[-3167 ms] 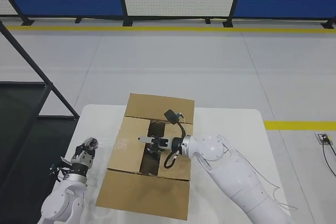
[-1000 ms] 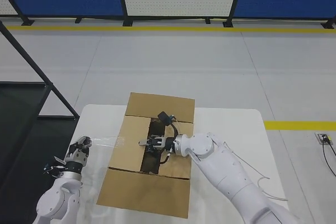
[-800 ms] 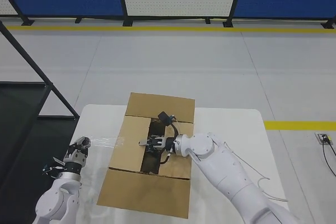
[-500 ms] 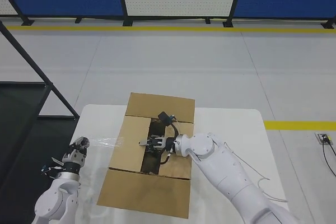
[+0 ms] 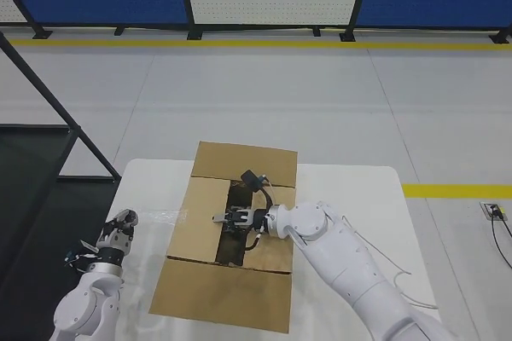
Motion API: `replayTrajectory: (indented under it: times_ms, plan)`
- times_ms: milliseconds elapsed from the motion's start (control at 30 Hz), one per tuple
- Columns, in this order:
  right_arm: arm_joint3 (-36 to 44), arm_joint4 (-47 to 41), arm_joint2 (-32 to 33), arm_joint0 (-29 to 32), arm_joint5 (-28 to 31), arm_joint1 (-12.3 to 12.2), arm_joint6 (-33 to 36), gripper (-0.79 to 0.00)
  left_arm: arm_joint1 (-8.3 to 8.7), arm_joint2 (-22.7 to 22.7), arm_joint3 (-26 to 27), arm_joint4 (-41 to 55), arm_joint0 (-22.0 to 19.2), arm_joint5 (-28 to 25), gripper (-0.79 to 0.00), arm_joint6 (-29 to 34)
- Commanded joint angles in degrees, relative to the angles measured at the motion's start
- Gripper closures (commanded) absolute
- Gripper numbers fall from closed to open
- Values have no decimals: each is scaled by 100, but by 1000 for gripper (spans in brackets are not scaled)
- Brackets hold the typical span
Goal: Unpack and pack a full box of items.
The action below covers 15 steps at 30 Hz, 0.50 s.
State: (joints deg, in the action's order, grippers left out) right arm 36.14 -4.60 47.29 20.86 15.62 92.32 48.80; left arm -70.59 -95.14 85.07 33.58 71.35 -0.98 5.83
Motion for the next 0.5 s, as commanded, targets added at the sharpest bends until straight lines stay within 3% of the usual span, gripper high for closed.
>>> replayTrajectory:
  times_ms: [0,467]
  plan:
    - [14,16,13,9,-6,-1,-3,0,-2,3,-19,-1,-13,13,-443,16]
    - [71,113,103,66,-62,-9,29,0,-19,48,-65,-69,-46,42,-391,65]
